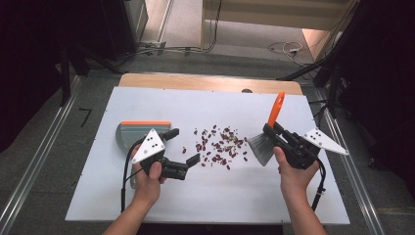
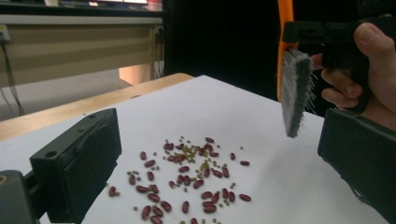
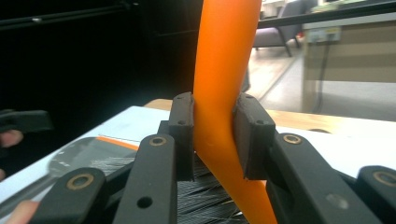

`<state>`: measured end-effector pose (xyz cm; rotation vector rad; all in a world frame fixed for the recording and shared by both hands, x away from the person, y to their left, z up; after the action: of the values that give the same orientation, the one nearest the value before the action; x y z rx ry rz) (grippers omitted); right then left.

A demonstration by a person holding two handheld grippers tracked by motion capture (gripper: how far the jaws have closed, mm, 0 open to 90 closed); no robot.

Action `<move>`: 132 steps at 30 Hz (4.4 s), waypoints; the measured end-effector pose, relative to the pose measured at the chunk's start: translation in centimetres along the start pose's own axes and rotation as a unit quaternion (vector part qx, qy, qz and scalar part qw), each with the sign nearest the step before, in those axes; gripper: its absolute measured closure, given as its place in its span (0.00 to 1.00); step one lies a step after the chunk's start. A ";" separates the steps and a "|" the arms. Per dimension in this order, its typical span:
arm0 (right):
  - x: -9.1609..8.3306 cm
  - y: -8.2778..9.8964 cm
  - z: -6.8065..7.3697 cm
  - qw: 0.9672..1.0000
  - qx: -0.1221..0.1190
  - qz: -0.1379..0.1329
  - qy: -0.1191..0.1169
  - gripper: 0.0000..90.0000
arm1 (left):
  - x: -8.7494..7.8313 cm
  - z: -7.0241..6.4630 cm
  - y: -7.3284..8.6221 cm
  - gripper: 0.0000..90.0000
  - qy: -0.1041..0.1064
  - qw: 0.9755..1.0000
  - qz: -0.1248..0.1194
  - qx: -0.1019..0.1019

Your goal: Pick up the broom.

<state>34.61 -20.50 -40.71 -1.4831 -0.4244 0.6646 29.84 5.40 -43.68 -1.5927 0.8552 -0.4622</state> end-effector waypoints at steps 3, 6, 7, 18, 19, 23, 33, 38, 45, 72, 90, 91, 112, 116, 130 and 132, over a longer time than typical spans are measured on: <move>0.5 -0.1 1.1 1.000 -0.005 -0.001 -0.008 0.77 | 0.6 -0.6 0.3 0.00 0.007 1.000 0.007 -0.001; 1.0 -0.3 2.1 1.000 -0.008 -0.002 -0.021 0.77 | 0.9 -0.9 0.5 0.01 0.010 1.000 0.012 -0.004; 1.1 -0.5 2.4 1.000 -0.010 -0.003 -0.021 0.77 | 1.1 -1.1 0.6 0.02 0.011 1.000 0.013 -0.004; 2.2 -0.3 6.0 0.999 -0.020 -0.007 -0.050 0.77 | 2.7 -4.2 1.0 0.07 0.057 0.997 0.028 -0.033; 2.3 -0.3 6.3 0.998 -0.019 -0.007 -0.054 0.77 | 3.0 -4.6 1.2 0.08 0.063 0.997 0.034 -0.039; 2.7 -0.1 7.7 0.998 -0.023 -0.004 -0.066 0.77 | 3.5 -5.1 1.6 0.16 0.052 0.997 0.043 -0.036; 3.0 0.2 10.5 0.996 -0.029 -0.008 -0.088 0.77 | 4.7 -6.3 2.8 0.42 0.038 0.996 0.075 -0.041; 2.9 0.1 11.3 0.995 -0.031 -0.010 -0.093 0.77 | 4.8 -6.6 3.0 0.57 0.039 0.996 0.072 -0.041; 2.8 0.3 11.4 0.996 -0.018 -0.012 -0.084 0.77 | 4.9 -6.1 3.3 0.76 0.030 0.994 0.085 -0.060; 1.7 0.0 9.0 0.974 -0.003 0.007 -0.226 0.41 | 1.7 -3.9 1.4 0.96 0.133 0.986 0.096 -0.018; 0.9 1.3 12.4 0.907 -0.022 0.050 -0.417 0.56 | 0.9 -6.6 2.0 0.95 0.285 0.950 0.126 0.000; 0.8 1.3 12.5 0.905 -0.022 0.047 -0.422 0.57 | 0.9 -6.7 2.0 0.95 0.288 0.949 0.126 -0.004; 0.8 1.7 12.5 0.895 -0.004 0.062 -0.442 0.76 | 1.0 -6.9 2.3 0.95 0.308 0.942 0.135 -0.013; 0.8 1.7 12.4 0.899 -0.005 0.065 -0.433 0.76 | 1.1 -6.5 2.2 0.84 0.290 0.948 0.127 -0.019; 2.1 1.9 7.2 0.960 -0.040 0.146 -0.237 0.76 | -0.3 -2.4 2.3 0.07 0.143 0.983 0.113 -0.029; 2.3 2.2 6.4 0.963 -0.055 0.165 -0.208 0.76 | -0.8 -1.8 2.3 0.03 0.130 0.985 0.109 -0.031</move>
<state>31.92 -14.16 -42.76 -1.5333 -0.5461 1.2474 27.37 4.76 -45.41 -1.4934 1.2392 -0.4968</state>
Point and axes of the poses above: each handheld gripper's, and its own axes: x roughly forward along the jaws, y roughly out of its underside, z roughly to its left, the point moved 8 cm from there along x, roughly forward along the jaws, and after that the axes turned 7 degrees about -x, right-handed, at the moved point
